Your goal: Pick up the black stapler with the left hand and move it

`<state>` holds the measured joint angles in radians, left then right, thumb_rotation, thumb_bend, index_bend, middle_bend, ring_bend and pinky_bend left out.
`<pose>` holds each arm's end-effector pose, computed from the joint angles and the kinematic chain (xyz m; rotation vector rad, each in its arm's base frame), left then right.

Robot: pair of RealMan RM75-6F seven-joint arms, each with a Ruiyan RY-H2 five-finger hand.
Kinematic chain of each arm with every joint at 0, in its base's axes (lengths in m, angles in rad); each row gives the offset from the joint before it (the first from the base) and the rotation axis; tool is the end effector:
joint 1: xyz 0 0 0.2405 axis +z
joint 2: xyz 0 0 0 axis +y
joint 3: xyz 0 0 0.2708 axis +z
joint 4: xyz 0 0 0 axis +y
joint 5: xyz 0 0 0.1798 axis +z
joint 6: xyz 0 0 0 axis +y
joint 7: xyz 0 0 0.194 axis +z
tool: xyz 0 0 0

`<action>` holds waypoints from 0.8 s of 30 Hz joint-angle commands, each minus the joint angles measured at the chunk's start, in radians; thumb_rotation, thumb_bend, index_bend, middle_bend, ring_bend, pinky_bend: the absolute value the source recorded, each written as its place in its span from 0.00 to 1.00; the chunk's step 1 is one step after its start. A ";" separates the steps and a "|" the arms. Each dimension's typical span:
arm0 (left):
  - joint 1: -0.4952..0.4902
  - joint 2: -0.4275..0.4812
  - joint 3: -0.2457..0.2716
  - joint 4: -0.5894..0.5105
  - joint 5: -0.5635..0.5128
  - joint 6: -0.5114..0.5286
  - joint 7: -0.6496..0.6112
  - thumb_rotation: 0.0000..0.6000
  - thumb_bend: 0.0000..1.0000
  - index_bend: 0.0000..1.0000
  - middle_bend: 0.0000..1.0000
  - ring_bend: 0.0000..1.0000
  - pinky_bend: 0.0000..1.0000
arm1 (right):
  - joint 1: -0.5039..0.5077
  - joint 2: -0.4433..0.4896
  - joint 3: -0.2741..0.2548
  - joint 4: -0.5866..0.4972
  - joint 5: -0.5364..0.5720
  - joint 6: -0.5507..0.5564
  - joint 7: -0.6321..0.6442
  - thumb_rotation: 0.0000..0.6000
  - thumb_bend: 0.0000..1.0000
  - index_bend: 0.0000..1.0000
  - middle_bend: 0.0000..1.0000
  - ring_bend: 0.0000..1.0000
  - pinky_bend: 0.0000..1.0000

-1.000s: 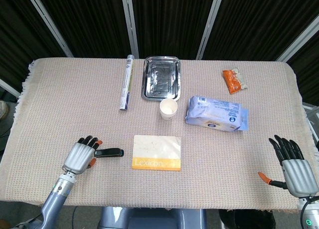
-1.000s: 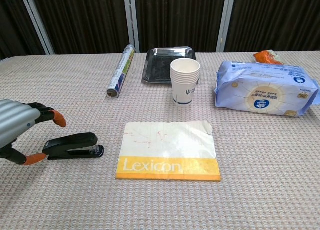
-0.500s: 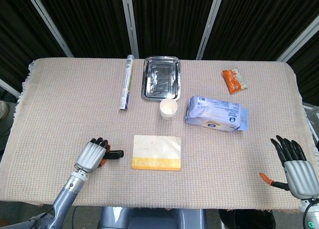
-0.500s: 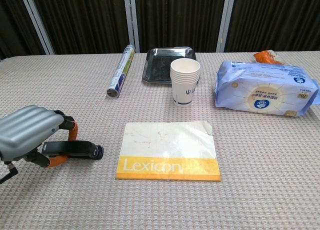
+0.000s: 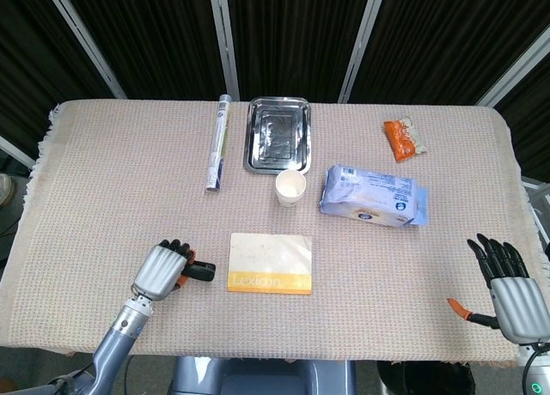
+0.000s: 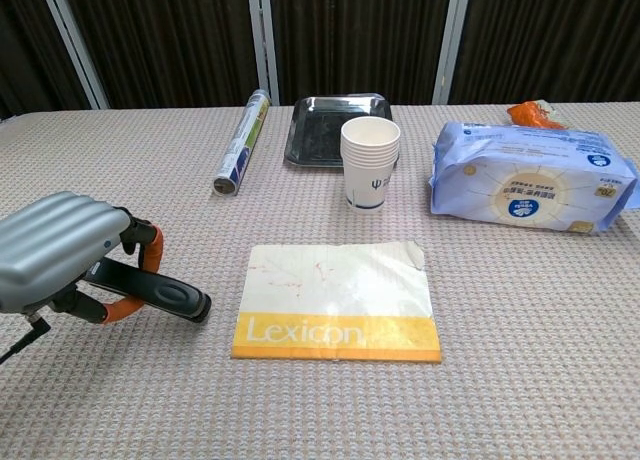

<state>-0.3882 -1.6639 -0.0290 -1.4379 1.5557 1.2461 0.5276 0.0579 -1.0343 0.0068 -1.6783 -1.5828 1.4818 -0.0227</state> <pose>-0.1893 0.2835 -0.0207 -1.8729 -0.6257 -0.9201 -0.3002 -0.2123 0.1999 1.4792 -0.8891 0.8681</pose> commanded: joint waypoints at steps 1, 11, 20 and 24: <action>-0.009 0.031 0.008 -0.073 0.035 0.015 0.035 1.00 0.45 0.69 0.45 0.38 0.51 | 0.001 -0.002 -0.002 -0.002 -0.002 -0.003 -0.006 0.66 0.18 0.00 0.00 0.00 0.00; -0.087 -0.051 -0.072 -0.098 -0.014 -0.055 0.095 1.00 0.44 0.69 0.45 0.38 0.51 | -0.009 0.012 -0.005 -0.001 -0.017 0.020 0.027 0.65 0.18 0.00 0.00 0.00 0.00; -0.185 -0.219 -0.121 0.067 -0.112 -0.189 0.098 1.00 0.44 0.69 0.45 0.38 0.51 | -0.011 0.017 -0.009 0.001 -0.028 0.024 0.041 0.64 0.18 0.00 0.00 0.00 0.00; -0.216 -0.279 -0.125 0.141 -0.119 -0.208 0.087 1.00 0.41 0.69 0.45 0.37 0.51 | -0.009 0.020 -0.006 0.003 -0.020 0.020 0.046 0.66 0.18 0.00 0.00 0.00 0.00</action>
<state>-0.5840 -1.9137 -0.1473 -1.3287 1.4472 1.0541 0.6225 0.0486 -1.0148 0.0006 -1.6757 -1.6033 1.5026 0.0232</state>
